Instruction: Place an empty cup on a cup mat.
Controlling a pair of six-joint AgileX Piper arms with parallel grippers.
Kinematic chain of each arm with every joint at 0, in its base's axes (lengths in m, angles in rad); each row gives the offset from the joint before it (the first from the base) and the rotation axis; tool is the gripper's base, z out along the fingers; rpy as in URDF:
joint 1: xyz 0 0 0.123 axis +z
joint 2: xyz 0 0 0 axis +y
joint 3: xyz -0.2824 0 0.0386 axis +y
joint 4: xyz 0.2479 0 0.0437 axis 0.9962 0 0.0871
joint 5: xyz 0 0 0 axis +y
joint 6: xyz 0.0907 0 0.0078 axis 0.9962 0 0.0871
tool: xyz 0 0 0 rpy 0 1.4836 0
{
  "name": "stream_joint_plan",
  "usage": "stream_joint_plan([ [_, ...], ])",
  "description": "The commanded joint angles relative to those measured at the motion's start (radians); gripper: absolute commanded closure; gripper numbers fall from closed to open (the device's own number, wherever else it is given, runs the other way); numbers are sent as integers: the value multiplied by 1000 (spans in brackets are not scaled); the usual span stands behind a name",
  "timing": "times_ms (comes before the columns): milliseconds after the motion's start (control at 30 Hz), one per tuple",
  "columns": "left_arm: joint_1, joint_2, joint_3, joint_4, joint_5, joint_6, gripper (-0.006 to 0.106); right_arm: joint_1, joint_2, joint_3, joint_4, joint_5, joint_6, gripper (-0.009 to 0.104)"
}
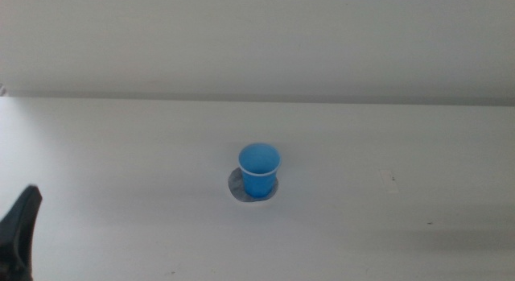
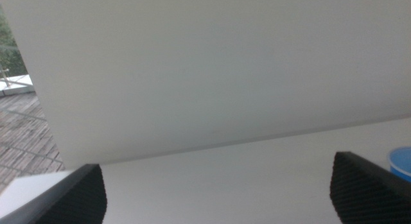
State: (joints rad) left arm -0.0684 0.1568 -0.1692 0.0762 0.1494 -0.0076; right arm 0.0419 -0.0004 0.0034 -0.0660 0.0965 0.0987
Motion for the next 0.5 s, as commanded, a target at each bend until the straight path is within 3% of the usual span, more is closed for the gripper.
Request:
stream_joint_plan([
  [0, 10, -55, 47, -9, -24, -46, 7, 1, -36, 35, -10, -6, -1, 97],
  [233, 93, -183, 188, -90, -26, -52, 7, 1, -36, 35, -10, -6, -1, 97],
  [467, 113, -194, 207, -76, -4, -50, 7, 1, -36, 35, -10, -6, -1, 97],
])
